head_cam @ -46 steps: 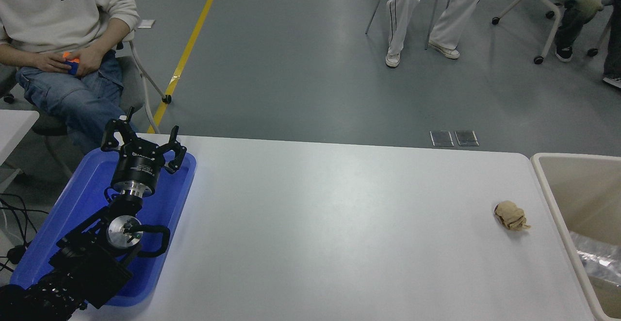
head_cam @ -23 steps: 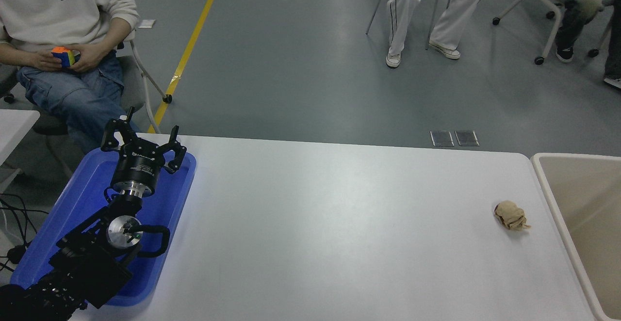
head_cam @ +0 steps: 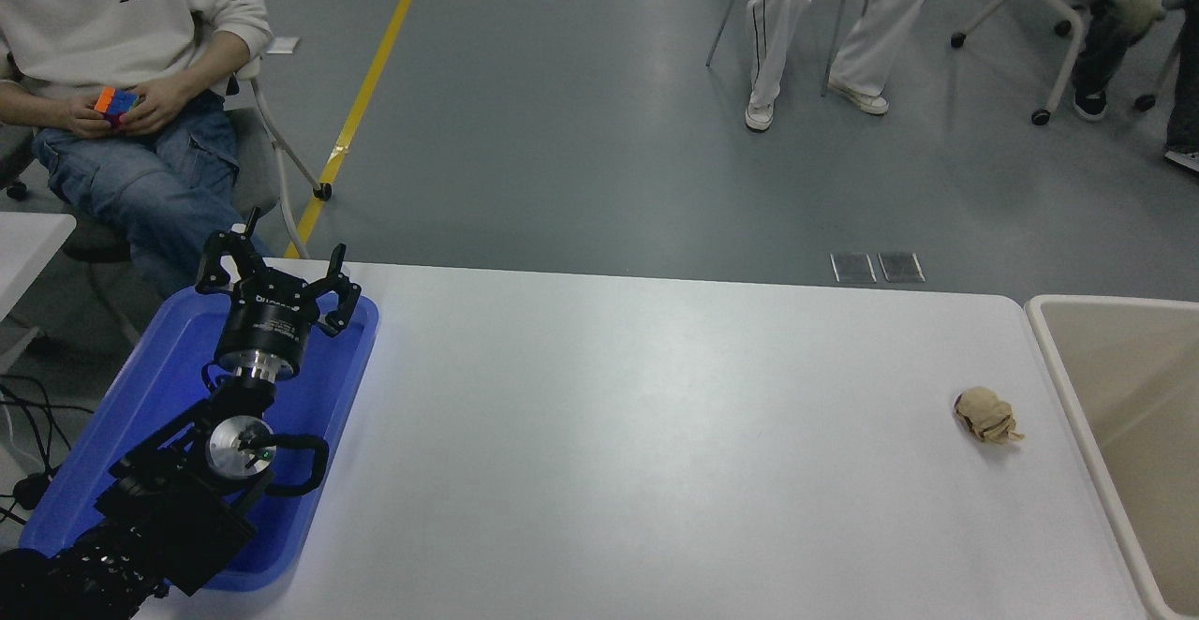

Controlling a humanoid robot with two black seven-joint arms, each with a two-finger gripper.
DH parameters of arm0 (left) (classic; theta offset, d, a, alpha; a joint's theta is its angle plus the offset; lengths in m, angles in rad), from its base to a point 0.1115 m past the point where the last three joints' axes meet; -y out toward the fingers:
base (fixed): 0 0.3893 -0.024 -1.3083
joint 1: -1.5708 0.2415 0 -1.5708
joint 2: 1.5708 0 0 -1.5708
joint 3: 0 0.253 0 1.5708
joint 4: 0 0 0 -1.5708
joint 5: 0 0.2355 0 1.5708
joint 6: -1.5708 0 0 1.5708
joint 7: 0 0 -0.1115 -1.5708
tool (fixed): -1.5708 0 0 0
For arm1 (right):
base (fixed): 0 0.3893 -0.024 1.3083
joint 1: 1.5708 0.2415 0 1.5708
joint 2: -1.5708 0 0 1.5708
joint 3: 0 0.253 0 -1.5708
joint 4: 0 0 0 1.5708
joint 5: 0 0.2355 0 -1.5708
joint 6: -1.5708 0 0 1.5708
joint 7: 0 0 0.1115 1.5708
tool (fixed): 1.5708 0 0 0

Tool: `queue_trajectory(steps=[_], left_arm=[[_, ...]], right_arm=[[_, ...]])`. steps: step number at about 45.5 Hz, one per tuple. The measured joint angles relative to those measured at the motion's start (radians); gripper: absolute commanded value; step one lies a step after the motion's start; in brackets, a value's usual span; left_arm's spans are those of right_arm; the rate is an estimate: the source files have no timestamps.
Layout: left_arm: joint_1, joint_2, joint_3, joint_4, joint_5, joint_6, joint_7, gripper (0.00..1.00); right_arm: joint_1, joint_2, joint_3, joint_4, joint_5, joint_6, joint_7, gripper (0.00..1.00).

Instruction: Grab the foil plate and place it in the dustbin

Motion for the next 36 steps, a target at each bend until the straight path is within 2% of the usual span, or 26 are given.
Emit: queue_trajectory(steps=[14,25,36], left_arm=[[0.0,0.0,0.0,0.0,0.0,0.0,0.0,1.0],[0.0,0.0,0.0,0.0,0.0,0.0,0.0,1.0],[-0.001,0.0,0.0,0.0,0.0,0.0,0.0,1.0]], right_arm=[[0.238,0.016,-0.18,0.171,-0.002,0.076,-0.001,1.0],[0.432,0.047,-0.297,0.224,-0.004,0.336,-0.001,1.0],[0.59,0.147,-0.382,0.241,-0.002,0.602,-0.002,1.0]])
